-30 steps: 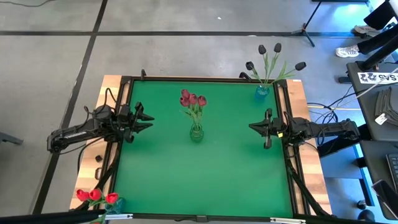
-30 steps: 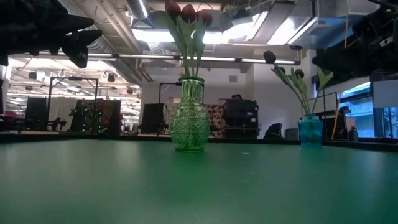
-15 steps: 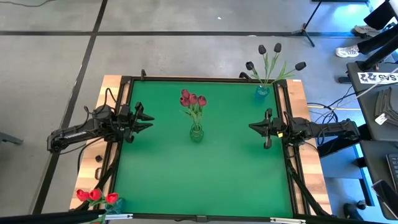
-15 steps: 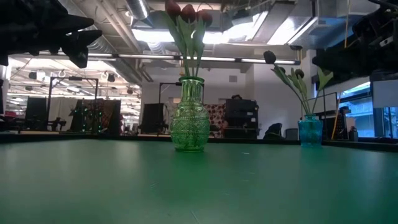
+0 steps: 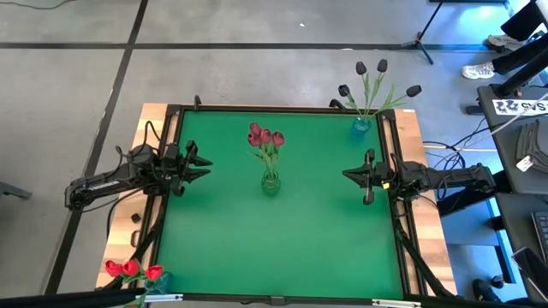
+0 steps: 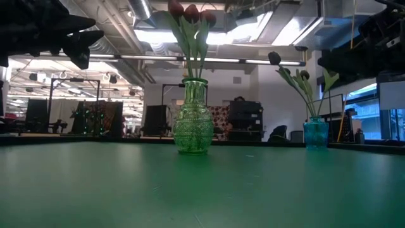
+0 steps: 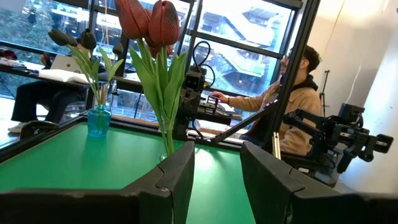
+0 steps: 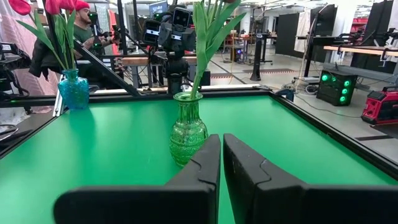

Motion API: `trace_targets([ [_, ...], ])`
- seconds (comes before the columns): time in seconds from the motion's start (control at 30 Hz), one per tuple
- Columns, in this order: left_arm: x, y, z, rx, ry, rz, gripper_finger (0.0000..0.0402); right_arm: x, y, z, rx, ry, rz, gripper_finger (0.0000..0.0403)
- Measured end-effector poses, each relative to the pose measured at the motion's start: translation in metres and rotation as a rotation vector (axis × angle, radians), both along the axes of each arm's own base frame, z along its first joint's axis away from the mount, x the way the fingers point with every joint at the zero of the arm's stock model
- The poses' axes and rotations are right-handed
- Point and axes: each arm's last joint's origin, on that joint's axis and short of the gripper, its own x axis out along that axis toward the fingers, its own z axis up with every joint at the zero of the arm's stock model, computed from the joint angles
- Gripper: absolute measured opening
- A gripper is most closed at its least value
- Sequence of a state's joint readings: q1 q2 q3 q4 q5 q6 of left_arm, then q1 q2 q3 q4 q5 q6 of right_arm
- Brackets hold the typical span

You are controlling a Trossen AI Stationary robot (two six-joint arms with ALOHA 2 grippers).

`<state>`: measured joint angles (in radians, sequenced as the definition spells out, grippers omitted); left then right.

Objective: Sort flowers into vase by color
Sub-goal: Return to Home Position

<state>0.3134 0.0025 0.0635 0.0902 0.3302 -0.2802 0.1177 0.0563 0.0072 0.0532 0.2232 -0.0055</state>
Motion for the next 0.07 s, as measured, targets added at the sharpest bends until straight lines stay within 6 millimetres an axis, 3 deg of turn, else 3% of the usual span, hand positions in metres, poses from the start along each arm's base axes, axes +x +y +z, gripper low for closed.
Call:
trace_targets([
  [0.07,0.0,0.0,0.0,0.0,0.0,0.0,0.0128,0.0,0.0,0.0001,0.0,0.0,0.0,0.0021],
])
